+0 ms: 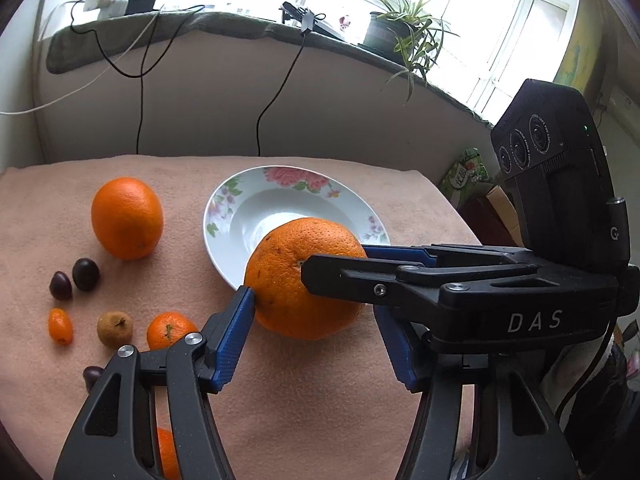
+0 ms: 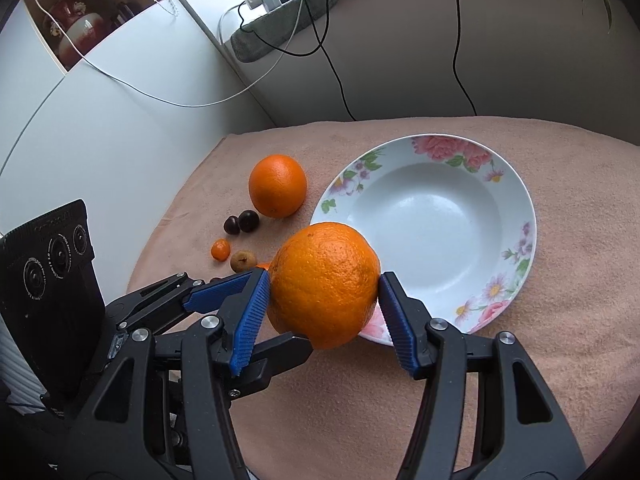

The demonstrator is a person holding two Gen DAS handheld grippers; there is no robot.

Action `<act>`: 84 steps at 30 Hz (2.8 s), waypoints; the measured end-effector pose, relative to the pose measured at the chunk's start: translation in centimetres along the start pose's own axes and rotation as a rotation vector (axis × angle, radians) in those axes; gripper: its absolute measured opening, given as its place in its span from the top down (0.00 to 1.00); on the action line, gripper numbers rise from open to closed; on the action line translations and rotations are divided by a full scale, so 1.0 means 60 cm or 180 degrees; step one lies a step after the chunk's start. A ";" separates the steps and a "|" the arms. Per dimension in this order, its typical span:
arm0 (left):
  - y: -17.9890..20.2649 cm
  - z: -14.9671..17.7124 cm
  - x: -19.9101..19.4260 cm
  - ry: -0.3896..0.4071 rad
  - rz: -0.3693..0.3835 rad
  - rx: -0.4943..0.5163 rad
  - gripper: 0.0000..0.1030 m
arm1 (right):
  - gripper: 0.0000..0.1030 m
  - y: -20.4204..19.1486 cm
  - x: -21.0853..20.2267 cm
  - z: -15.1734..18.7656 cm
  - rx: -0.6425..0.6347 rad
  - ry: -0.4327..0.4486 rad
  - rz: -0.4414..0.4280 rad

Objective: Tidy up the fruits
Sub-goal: 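Lower the orange into the plate and open the right gripper, then move the right gripper to the oval orange and grasp it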

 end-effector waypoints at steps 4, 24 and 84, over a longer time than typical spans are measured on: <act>0.002 -0.001 -0.001 0.0016 0.0021 -0.0006 0.42 | 0.43 0.006 -0.004 -0.003 0.0005 0.0071 0.0102; -0.022 0.006 -0.035 0.0162 -0.0133 -0.0018 0.28 | 0.15 0.016 -0.069 -0.020 -0.0034 0.0534 0.0500; -0.243 -0.033 -0.001 -0.0156 -0.0437 -0.0343 0.20 | 0.05 -0.092 0.191 -0.149 -0.0604 -0.0326 0.0315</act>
Point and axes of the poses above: each gripper's, at about its wrist camera, not at the fingertips, and x roughly the way its jaws point, y to its right, z to its underside, the point moved 3 cm from there along x, roughly the way its jaws point, and after that the axes turned 2 degrees about z, right-handed, at the moved point
